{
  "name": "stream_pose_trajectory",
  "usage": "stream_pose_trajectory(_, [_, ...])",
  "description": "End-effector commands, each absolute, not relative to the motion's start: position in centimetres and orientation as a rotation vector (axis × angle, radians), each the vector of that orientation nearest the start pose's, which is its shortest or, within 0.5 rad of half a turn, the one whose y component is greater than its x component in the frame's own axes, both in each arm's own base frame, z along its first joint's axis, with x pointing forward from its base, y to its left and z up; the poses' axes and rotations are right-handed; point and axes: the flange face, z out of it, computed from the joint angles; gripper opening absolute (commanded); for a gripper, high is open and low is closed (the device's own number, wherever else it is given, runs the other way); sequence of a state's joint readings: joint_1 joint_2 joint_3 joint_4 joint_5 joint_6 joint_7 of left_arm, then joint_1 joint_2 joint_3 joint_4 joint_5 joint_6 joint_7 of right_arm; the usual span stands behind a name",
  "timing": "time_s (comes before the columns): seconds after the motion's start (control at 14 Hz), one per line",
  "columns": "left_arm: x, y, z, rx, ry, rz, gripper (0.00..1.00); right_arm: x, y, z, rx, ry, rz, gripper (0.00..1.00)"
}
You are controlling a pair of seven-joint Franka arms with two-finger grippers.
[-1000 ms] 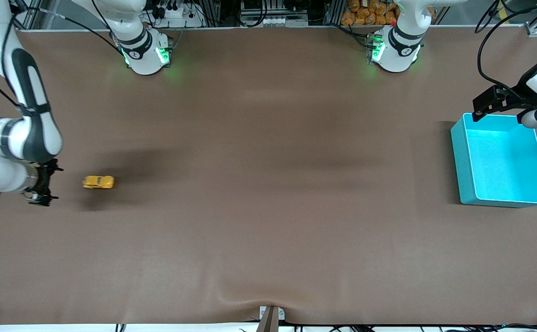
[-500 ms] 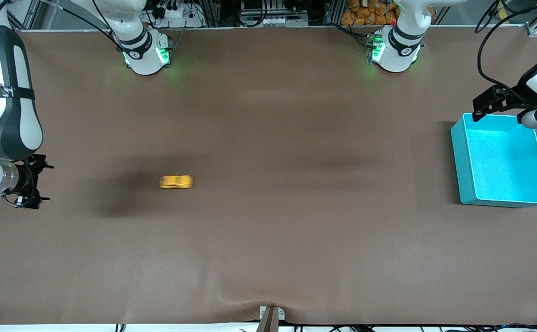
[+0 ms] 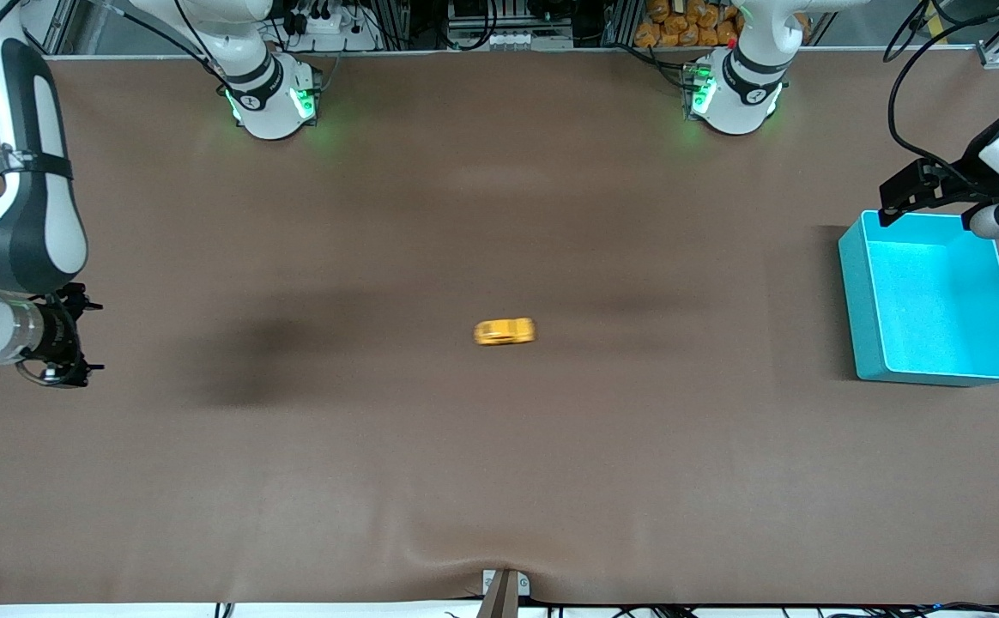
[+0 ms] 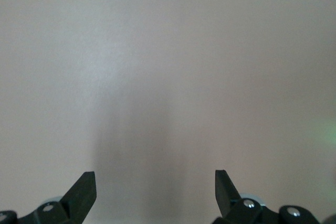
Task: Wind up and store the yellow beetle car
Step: 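Retract the right gripper while the left gripper reaches toward the car, then lower the open left gripper over the yellow car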
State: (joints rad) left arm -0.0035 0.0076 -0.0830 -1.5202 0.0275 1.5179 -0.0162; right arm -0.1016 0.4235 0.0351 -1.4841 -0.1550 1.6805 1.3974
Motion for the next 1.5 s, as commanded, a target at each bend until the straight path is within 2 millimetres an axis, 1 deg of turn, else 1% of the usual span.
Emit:
stream_pose_trajectory(0.0, [55.2,-4.3,64.4,-3.111,0.134,-0.004,1.00,66.0,-4.3,43.8,-2.665,2.065,0.181,1.00])
stream_pose_trajectory(0.07, [55.2,-4.3,64.4,-3.112,0.134,-0.004,1.00,66.2,-2.8,44.5,-2.740,1.952,0.181,1.00])
stream_pose_trajectory(0.21, [55.2,-4.3,64.4,-3.112,0.134,-0.006,1.00,66.2,-0.2,45.0,-2.844,1.787,0.191,1.00])
stream_pose_trajectory(0.36, [55.2,-4.3,64.4,-3.111,0.134,-0.004,1.00,65.5,-0.1,47.8,-2.829,1.649,0.200,1.00])
stream_pose_trajectory(0.43, [55.2,-4.3,64.4,-3.112,0.134,-0.006,1.00,65.4,0.1,48.4,-2.852,1.542,0.211,1.00])
stream_pose_trajectory(0.5, [55.2,-4.3,64.4,-3.112,0.134,-0.004,1.00,65.3,0.6,48.8,-2.925,1.377,0.212,1.00])
stream_pose_trajectory(0.57, [55.1,-4.5,64.5,-3.114,0.139,-0.009,1.00,65.1,0.6,49.5,-2.970,1.243,0.205,1.00])
stream_pose_trajectory(0.64, [55.1,-4.7,64.4,-3.113,0.146,-0.007,1.00,64.8,0.5,50.5,-2.995,1.153,0.191,1.00])
stream_pose_trajectory(0.71, [55.2,-5.1,64.3,-3.110,0.157,0.000,1.00,64.6,0.6,51.0,-3.002,1.104,0.185,1.00])
stream_pose_trajectory(0.86, [55.2,-5.6,64.2,-3.110,0.172,0.003,1.00,64.3,0.8,52.2,-2.887,1.057,0.216,1.00])
stream_pose_trajectory(0.93, [55.1,-6.4,64.2,-3.110,0.191,0.000,1.00,63.8,1.6,51.9,-2.938,0.889,0.273,1.00])
stream_pose_trajectory(1.0, [55.2,-7.3,63.9,-3.111,0.203,0.007,1.00,63.4,2.7,51.9,-3.006,0.641,0.304,1.00])
stream_pose_trajectory(1.07, [55.3,-9.3,63.1,-3.108,0.253,0.027,1.00,63.1,3.5,52.4,-3.054,0.521,0.293,1.00])
stream_pose_trajectory(1.21, [56.4,-10.8,61.3,-3.121,0.273,0.041,1.00,62.3,3.5,54.3,-3.064,0.491,0.251,1.00])
stream_pose_trajectory(1.29, [56.7,-12.1,60.3,-3.142,0.260,0.069,1.00,62.0,4.1,54.9,-3.075,0.406,0.244,1.00])
stream_pose_trajectory(1.36, [57.1,-13.0,58.9,-3.163,0.213,0.111,1.00,61.6,5.1,55.2,-3.088,0.238,0.242,1.00])
stream_pose_trajectory(1.43, [57.6,-14.4,57.3,-3.172,0.149,0.158,1.00,61.2,5.5,55.9,-3.088,0.186,0.227,1.00])
